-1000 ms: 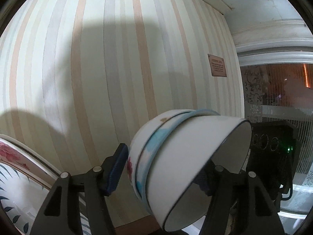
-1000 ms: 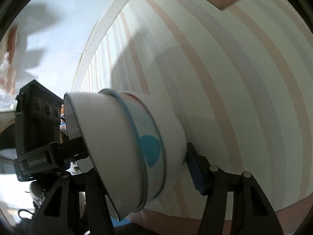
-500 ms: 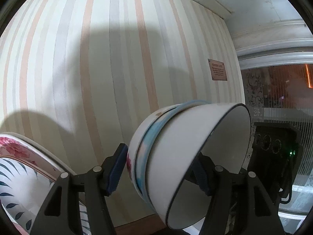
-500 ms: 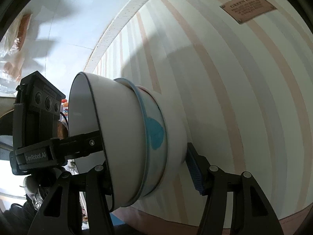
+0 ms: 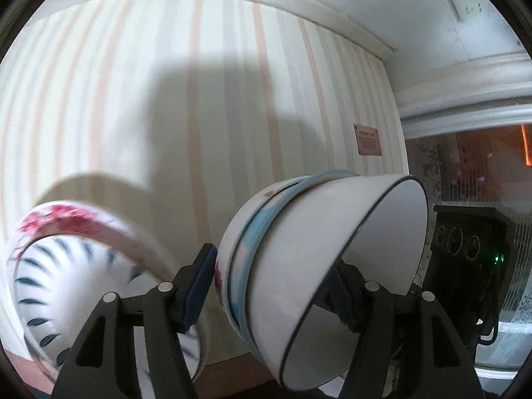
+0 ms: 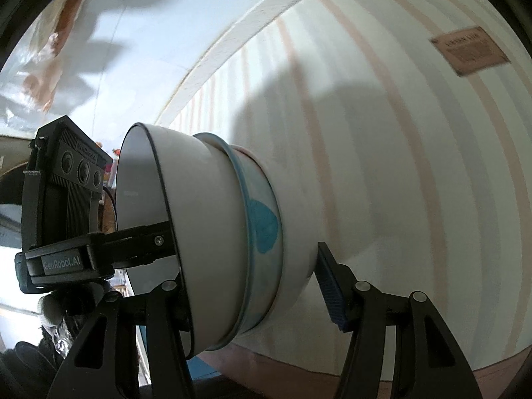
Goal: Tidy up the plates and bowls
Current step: 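Carry the bowl stack with both grippers toward the plate stack, then lower the bowl stack onto the blue-leaf plate and open both grippers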
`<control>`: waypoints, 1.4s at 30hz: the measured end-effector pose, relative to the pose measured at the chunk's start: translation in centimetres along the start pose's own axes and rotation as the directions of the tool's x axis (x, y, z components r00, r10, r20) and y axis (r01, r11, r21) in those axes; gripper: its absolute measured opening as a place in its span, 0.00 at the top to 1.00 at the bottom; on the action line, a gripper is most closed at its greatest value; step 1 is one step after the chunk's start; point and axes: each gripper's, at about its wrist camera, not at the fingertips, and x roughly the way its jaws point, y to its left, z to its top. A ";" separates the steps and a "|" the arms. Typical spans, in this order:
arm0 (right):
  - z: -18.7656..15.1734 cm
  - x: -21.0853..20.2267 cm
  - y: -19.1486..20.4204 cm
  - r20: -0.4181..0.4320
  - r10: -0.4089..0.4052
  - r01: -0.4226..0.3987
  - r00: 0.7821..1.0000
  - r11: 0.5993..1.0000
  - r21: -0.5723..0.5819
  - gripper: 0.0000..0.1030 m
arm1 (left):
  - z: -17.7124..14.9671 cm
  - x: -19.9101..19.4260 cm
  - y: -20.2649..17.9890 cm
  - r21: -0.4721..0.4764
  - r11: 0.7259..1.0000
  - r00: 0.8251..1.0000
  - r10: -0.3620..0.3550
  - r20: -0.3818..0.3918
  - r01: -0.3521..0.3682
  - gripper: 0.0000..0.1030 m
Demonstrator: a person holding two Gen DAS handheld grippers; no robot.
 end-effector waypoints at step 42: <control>-4.2 12.2 11.6 -0.284 -0.012 -0.047 0.959 0.979 -0.198 0.42 | -6.9 -6.1 14.6 -0.310 0.950 0.991 0.067 0.117 -0.028 0.40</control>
